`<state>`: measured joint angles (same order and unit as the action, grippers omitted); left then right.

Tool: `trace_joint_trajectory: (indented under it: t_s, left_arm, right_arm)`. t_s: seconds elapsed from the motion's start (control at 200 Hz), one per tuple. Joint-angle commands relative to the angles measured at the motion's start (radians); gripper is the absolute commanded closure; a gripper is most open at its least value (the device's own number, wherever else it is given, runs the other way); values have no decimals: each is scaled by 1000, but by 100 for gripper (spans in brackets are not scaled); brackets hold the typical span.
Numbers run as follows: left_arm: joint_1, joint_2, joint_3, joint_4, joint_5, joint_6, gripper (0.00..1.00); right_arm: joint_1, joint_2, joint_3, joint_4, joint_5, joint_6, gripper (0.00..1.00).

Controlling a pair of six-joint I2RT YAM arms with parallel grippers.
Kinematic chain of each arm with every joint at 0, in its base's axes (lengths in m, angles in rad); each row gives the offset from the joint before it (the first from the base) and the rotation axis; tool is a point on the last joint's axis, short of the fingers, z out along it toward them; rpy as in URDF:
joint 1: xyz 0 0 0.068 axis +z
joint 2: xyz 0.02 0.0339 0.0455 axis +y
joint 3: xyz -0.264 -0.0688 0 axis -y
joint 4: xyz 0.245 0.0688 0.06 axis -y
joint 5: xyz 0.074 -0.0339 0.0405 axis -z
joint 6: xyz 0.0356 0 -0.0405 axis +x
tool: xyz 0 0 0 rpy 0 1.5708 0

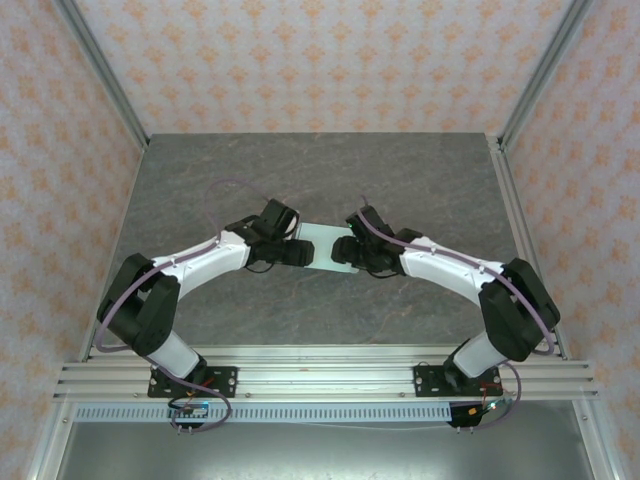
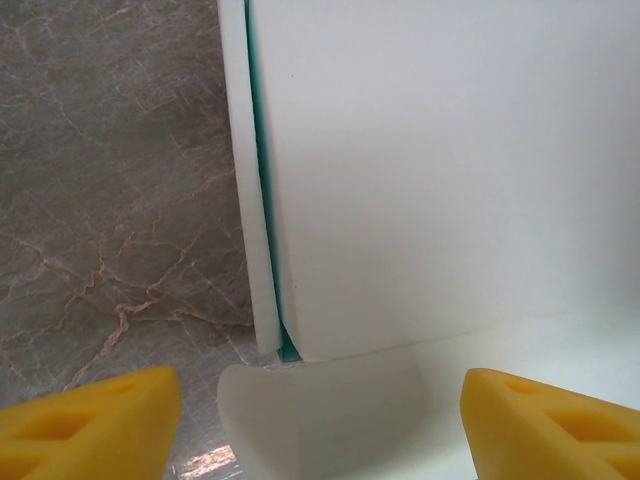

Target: Fold the paper box

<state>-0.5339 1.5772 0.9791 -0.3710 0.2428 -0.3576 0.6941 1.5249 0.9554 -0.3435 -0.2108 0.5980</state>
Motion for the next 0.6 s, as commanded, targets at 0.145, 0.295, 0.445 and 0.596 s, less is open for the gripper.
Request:
trace_joint_trajectory:
  t_s: [0.145, 0.295, 0.445, 0.596]
  left_arm:
    - [3, -31, -29, -31, 28, 19, 24]
    - [3, -14, -33, -9, 66, 10, 26]
    - [1, -1, -34, -5, 94, 8, 29]
    - [-2, 7, -27, 0, 113, 7, 31]
  right_arm:
    - [15, 26, -17, 6, -20, 0, 33]
    - [18, 56, -6, 10, -43, -7, 34]
    - [20, 75, 1, 4, -63, -11, 35]
    - [20, 85, 12, -3, -71, -17, 38]
